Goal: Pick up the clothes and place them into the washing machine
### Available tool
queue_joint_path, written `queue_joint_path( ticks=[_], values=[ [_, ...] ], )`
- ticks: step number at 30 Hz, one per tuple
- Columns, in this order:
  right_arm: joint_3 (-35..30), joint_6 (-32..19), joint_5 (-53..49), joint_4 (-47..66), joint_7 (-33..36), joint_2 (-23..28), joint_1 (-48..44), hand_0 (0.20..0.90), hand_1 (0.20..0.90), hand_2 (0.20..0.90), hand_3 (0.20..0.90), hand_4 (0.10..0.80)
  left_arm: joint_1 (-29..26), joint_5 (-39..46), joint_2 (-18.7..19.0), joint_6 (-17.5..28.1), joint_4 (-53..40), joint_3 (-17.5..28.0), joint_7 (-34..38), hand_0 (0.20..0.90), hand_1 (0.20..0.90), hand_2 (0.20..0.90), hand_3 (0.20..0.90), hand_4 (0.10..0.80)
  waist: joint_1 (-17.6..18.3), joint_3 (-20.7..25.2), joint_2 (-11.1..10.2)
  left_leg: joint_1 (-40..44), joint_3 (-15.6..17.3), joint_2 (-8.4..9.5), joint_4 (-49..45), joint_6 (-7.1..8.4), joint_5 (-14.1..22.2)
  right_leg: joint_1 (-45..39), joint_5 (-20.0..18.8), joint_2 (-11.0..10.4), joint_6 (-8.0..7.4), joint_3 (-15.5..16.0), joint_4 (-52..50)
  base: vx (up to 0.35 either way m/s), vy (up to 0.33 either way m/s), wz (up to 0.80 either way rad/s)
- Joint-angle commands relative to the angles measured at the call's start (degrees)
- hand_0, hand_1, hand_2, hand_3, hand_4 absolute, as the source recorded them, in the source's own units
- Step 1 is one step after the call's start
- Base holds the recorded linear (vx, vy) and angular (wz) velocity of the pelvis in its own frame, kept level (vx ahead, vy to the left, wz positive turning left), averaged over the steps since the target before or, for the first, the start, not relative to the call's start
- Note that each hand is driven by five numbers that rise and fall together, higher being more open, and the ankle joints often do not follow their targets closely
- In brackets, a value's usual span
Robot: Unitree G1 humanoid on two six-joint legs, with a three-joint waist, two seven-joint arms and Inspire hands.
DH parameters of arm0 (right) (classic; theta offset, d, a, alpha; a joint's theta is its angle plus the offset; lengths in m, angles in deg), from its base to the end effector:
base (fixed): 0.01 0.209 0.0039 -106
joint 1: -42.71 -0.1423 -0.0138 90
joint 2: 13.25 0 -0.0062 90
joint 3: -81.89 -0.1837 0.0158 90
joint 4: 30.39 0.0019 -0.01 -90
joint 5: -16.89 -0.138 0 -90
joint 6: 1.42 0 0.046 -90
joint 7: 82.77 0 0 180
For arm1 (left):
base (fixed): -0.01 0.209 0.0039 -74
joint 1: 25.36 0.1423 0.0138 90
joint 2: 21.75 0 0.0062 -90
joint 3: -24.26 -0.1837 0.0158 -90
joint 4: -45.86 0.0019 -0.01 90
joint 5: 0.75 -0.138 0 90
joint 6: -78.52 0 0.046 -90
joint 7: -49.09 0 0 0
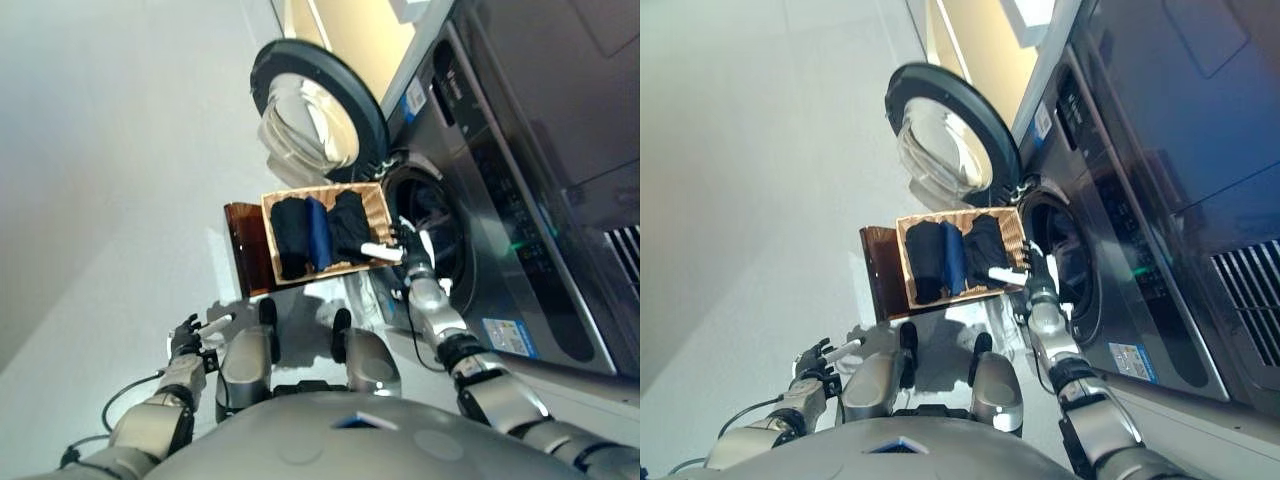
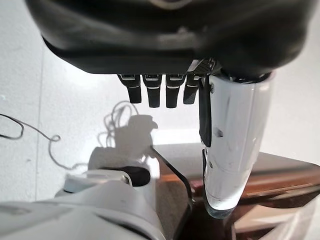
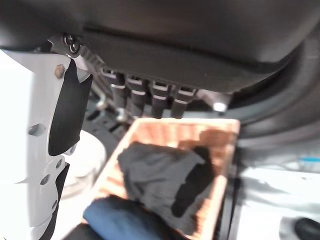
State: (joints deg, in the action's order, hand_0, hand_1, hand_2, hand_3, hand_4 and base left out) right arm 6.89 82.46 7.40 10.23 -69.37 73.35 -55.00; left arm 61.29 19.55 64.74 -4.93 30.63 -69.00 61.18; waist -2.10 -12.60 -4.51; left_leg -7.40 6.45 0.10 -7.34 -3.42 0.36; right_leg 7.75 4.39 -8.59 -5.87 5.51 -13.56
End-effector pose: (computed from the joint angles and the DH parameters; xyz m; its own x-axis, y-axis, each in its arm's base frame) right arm 0.1759 -0.1816 -0.0698 0.8056 -0.1828 -0.5636 0.0320 0.9632 -0.2668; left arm 0.0851 0.2242 -0.1134 0.3534 0.4089 -0.8414 -0.3534 0.8911 0.2846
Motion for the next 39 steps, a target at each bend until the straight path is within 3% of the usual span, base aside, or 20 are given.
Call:
queue_joint_path(
  ticks=[1, 5, 8, 11, 12, 14, 15, 16, 19, 21, 24, 27, 32, 36, 37, 39],
  values=[
    [-3.0, -3.4, 0.5, 5.4, -0.3, 0.2, -1.1, 0.9, 0.9, 0.9, 0.9, 0.8, 2.4, -2.1, 0.8, 0.2, 3.5, 0.7, 0.3, 0.9, 0.9, 0.9, 0.9, 0.8, 0.8, 2.4, 0.7, 1.0, -0.6, 0.69, 1.0, 2.18, 0.8, 0.5, -6.2, -1.5, -1.04, -0.3, 4.5, 0.072, 0.024, 0.0],
    [-4.0, -3.2, 0.8, 6.7, -1.2, -0.1, 0.8, 0.9, 0.9, 0.9, 0.9, 0.8, 4.3, -2.4, 0.9, 0.2, 3.9, 2.1, 0.1, 0.9, 0.9, 0.9, 0.9, 0.8, 0.8, 4.1, 0.0, 2.8, -0.9, 0.9, 2.4, 1.93, 1.0, -1.3, -6.9, -1.9, -1.85, 0.0, 5.7, 0.05, 0.048, 0.05],
    [-6.8, -3.3, 0.1, 7.9, -1.6, 0.0, 3.2, 0.9, 0.9, 0.9, 0.9, 0.8, 6.5, -3.1, 1.1, -0.3, 5.9, 4.0, -0.3, 0.9, 0.9, 0.9, 0.9, 0.8, 0.6, 5.0, -0.5, 4.5, -1.2, 2.53, 3.0, 0.82, 1.7, -2.2, -9.7, -3.2, -2.99, -0.6, 4.5, 0.058, 0.137, 0.02],
    [-8.2, -3.5, -0.3, 8.5, -1.7, 0.1, 4.5, 0.9, 0.9, 0.9, 0.9, 0.8, 7.1, -3.7, 1.4, -0.7, 6.5, 4.7, -0.5, 0.9, 0.9, 0.9, 0.9, 0.8, 0.8, 5.1, -0.3, 5.0, -1.4, 3.54, 3.0, -0.03, 2.1, -1.5, -11.2, -4.1, -3.21, -1.2, 1.4, 0.015, 0.151, 0.08],
    [-9.0, -3.5, -0.2, 9.4, -1.6, 0.3, 5.7, 0.9, 0.9, 0.9, 0.9, 0.8, 7.7, -4.7, 1.8, -1.0, 6.9, 5.0, -0.6, 0.9, 0.9, 0.9, 0.9, 0.8, 1.3, 4.6, 0.2, 5.9, -1.7, 4.39, 3.1, -1.07, 2.4, 0.0, -13.6, -4.6, -2.71, -2.3, -4.1, 0.0, 0.14, 0.11],
    [-9.0, -3.5, -0.2, 9.4, -1.6, 0.3, 5.7, 0.9, 0.9, 0.9, 0.9, 0.8, 7.7, -4.7, 1.8, -1.0, 6.9, 5.0, -0.6, 0.9, 0.9, 0.9, 0.9, 0.8, 1.2, 4.6, 0.1, 5.9, -1.6, 4.43, 3.1, -1.09, 2.4, 0.1, -13.6, -4.6, -2.73, -2.5, -4.3, 0.0, 0.133, 0.12],
    [-9.1, -3.7, 0.0, 10.4, -1.5, -0.2, 5.8, 0.9, 0.9, 0.9, 0.9, 0.8, 8.0, -6.2, 2.7, -1.3, 6.9, 4.7, -0.7, 0.9, 0.9, 0.9, 0.9, 0.8, 1.9, 3.2, 0.9, 7.0, -1.9, 4.7, 2.9, -1.87, 2.7, 2.7, -13.6, -3.1, -1.29, -4.9, -8.1, 0.01, 0.154, 0.09],
    [-9.3, -3.8, -0.1, 10.8, -1.6, -0.3, 6.3, 0.9, 0.9, 0.9, 0.9, 0.8, 8.1, -6.4, 3.0, -1.3, 6.9, 4.8, -0.7, 0.9, 0.9, 0.9, 0.9, 0.8, 2.1, 3.0, 1.0, 7.5, -1.8, 4.82, 3.0, -1.99, 3.0, 3.5, -13.0, -2.7, -1.11, -5.2, -7.7, 0.025, 0.17, -0.01],
    [-9.9, -3.8, -0.4, 10.2, -2.0, -0.4, 6.5, 0.9, 0.9, 0.9, 0.9, 0.8, 8.0, -6.6, 3.3, -1.1, 6.6, 5.0, -0.5, 0.9, 0.9, 0.9, 0.9, 0.8, 2.6, 2.7, 1.1, 8.4, -1.7, 5.21, 3.7, -1.8, 3.3, 4.8, -12.9, -1.8, -1.17, -5.5, -3.9, 0.039, 0.021, -0.08],
    [-10.1, -3.4, -0.3, 9.2, -1.9, -0.6, 6.1, 0.9, 0.9, 0.9, 0.9, 0.8, 7.4, -5.9, 3.9, -0.8, 6.1, 5.0, -0.2, 0.9, 0.9, 0.9, 0.9, 0.8, 3.6, 1.7, 0.4, 8.9, -2.5, 5.84, 3.0, -1.17, 3.8, 6.3, -16.0, -2.3, -2.38, -6.2, 3.5, 0.051, -0.029, -0.12],
    [-10.2, -3.3, -0.3, 8.9, -1.8, -0.6, 6.0, 0.9, 0.9, 0.9, 0.9, 0.8, 7.2, -5.2, 3.8, -0.7, 5.7, 4.8, -0.1, 0.9, 0.9, 0.9, 0.9, 0.8, 3.9, 1.5, 0.3, 9.0, -3.0, 5.9, 2.6, -1.02, 3.9, 6.4, -16.1, -1.7, -2.62, -6.6, 3.3, 0.015, -0.014, 0.27],
    [-9.7, -3.4, -0.9, 8.4, -1.6, -0.5, 5.2, 0.9, 0.9, 0.9, 0.9, 0.8, 7.0, -3.9, 3.3, -0.8, 5.3, 5.0, 0.4, 0.9, 0.9, 0.9, 0.9, 0.8, 3.3, 1.7, 0.5, 8.0, -3.2, 4.76, 2.4, -0.79, 3.3, 5.6, -11.5, 0.5, -1.54, -5.6, -1.3, -0.023, -0.063, 0.39],
    [-9.2, -3.3, -0.4, 9.1, -1.5, -0.8, 4.9, 0.9, 0.9, 0.9, 0.9, 0.8, 7.5, -3.7, 3.7, -1.2, 7.3, 6.3, 0.0, 0.9, 0.9, 0.9, 0.9, 0.8, 2.2, 3.9, -0.2, 7.1, -2.7, 3.75, 2.4, 0.33, 3.5, 1.2, -9.9, 0.9, -1.63, -5.7, 4.9, 0.062, -0.107, 0.03],
    [-9.2, -3.3, -0.4, 9.1, -1.5, -0.8, 4.9, 0.9, 0.9, 0.9, 0.9, 0.8, 7.5, -3.7, 3.7, -1.2, 7.3, 6.3, 0.0, 0.9, 0.9, 0.9, 0.9, 0.8, 2.2, 3.9, -0.2, 7.1, -2.7, 3.75, 2.4, 0.33, 3.5, 1.2, -9.9, 0.9, -1.63, -5.7, 4.9, 0.041, -0.057, -0.04],
    [-7.8, -2.9, 2.0, 9.8, -1.2, -0.6, 4.4, 0.9, 0.9, 0.9, 0.9, 0.8, 6.5, -4.0, 3.1, -1.5, 7.1, 5.4, 0.0, 0.9, 0.9, 0.9, 0.9, 0.8, 2.1, 4.7, -0.4, 6.9, -2.3, 2.6, 2.2, 1.22, 3.5, 0.7, -8.9, 1.6, -1.31, -5.5, 6.1, 0.105, -0.218, 0.04],
    [-7.0, -2.0, 3.5, 8.8, -0.7, -0.3, 3.5, 0.9, 0.9, 0.9, 0.9, 0.8, 5.5, -3.8, 2.8, -1.7, 6.6, 4.8, 0.2, 0.9, 0.9, 0.9, 0.9, 0.8, 2.2, 4.5, -0.4, 6.2, -2.5, 2.42, 1.8, 1.46, 3.5, 0.9, -8.5, 1.6, -1.09, -5.1, 6.1, 0.047, -0.178, 0.01]
  ],
)
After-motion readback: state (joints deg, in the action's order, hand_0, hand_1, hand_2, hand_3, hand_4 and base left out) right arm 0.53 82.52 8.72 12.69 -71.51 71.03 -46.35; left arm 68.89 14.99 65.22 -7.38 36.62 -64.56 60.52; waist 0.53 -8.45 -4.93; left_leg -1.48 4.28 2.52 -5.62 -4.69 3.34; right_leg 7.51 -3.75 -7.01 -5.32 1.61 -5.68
